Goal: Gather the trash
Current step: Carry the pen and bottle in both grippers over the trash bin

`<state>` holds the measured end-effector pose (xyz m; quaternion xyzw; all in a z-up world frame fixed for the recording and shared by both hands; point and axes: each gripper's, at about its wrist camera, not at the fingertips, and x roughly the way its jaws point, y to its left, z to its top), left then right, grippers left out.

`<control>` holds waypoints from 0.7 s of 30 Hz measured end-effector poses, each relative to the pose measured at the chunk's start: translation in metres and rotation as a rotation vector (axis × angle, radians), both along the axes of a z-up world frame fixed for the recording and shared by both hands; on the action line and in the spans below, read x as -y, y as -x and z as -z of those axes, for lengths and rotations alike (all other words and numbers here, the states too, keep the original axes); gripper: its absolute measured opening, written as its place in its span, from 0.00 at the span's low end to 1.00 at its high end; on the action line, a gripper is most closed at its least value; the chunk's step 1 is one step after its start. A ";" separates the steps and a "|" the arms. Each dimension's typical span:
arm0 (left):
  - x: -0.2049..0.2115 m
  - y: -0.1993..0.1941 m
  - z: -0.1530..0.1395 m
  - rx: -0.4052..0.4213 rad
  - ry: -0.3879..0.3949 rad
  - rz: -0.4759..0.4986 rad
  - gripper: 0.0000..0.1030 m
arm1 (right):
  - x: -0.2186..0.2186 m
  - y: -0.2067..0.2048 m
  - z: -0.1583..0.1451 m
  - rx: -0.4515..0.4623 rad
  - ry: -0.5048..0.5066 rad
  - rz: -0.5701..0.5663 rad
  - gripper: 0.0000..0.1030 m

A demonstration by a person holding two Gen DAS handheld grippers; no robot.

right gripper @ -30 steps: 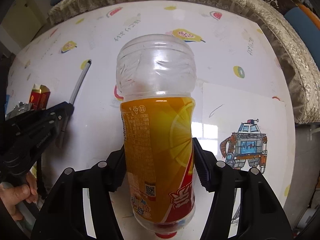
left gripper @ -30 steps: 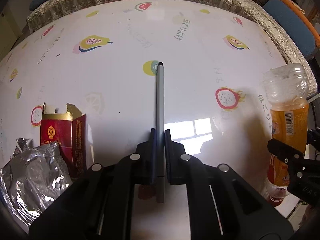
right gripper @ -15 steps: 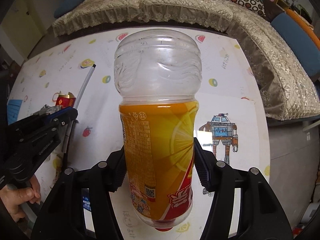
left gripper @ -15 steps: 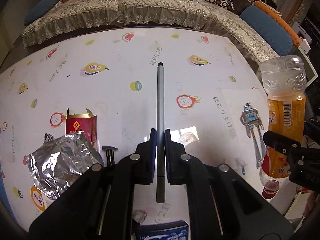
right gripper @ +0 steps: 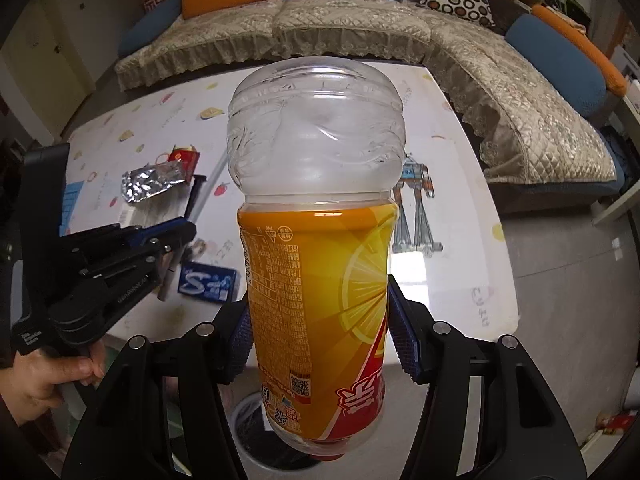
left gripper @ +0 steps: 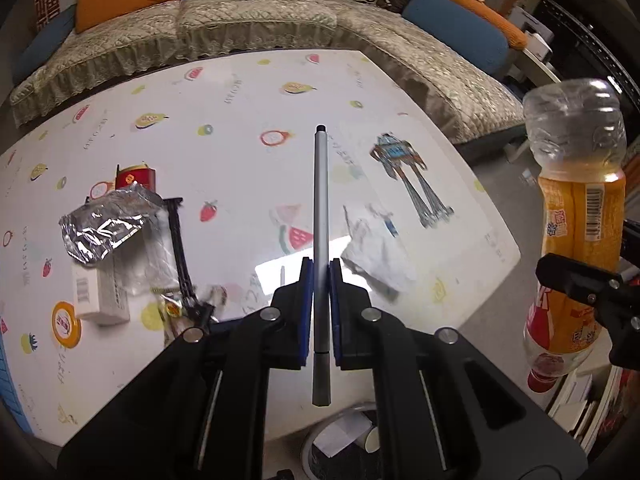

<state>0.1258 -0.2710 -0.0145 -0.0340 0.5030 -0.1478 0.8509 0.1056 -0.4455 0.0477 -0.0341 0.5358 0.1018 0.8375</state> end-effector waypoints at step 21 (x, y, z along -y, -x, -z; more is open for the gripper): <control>0.076 0.207 0.160 -0.203 -0.167 0.333 0.06 | 0.034 0.185 0.192 -0.140 -0.288 0.267 0.58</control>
